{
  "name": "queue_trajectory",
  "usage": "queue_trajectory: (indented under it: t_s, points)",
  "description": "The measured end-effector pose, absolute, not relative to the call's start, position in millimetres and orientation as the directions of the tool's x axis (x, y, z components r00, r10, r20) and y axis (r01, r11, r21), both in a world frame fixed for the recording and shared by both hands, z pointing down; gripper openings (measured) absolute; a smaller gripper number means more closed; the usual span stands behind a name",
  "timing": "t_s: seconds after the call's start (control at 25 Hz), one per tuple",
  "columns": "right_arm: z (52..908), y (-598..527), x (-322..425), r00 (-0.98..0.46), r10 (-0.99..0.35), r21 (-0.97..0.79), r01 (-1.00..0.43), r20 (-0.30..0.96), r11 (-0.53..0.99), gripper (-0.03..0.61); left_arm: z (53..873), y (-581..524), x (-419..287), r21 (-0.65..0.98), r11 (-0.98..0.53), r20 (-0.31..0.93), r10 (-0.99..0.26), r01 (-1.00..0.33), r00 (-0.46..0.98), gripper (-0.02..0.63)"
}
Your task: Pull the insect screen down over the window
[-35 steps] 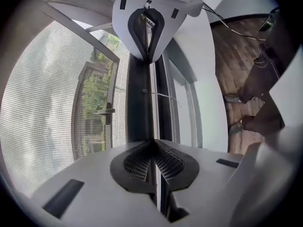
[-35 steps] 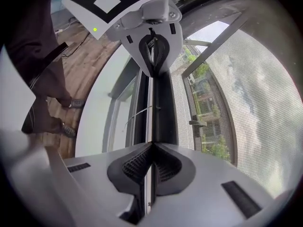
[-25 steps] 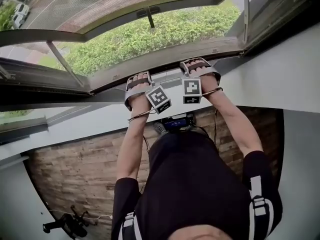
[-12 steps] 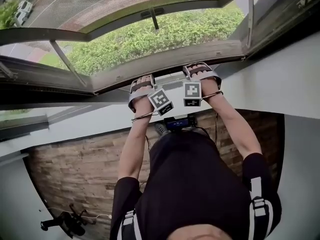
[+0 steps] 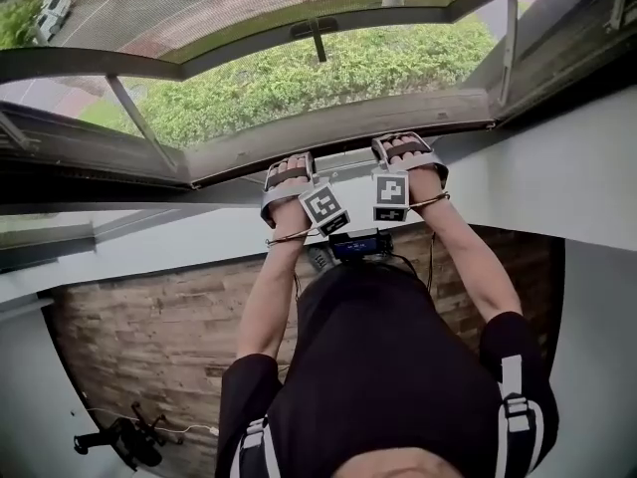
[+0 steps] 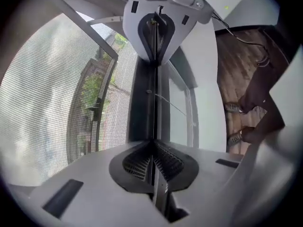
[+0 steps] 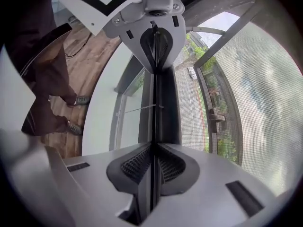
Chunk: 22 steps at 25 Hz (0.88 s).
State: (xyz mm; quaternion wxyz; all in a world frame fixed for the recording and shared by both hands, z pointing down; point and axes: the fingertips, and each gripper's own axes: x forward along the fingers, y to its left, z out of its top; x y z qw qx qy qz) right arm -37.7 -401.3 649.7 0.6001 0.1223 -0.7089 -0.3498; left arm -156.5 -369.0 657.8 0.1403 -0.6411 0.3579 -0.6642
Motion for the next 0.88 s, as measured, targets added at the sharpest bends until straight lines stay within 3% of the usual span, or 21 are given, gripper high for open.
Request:
queue_trajectory:
  t_s: [0.64, 0.88]
  points:
    - [648.1, -400.4, -29.6, -0.239, -0.627, 0.667, 0.162, 0.742, 0.727, 0.066, 655.0, -364.1, -159.2, -0.73, -0.602, 0.667, -0.729, -0.322, -0.15, 0.034]
    - [633.6, -390.7, -30.3, -0.306, -0.624, 0.66, 0.018, 0.719, 0.751, 0.066, 637.6, -356.7, -169.4, -0.72, -0.544, 0.648, -0.749, -0.43, -0.137, 0.043]
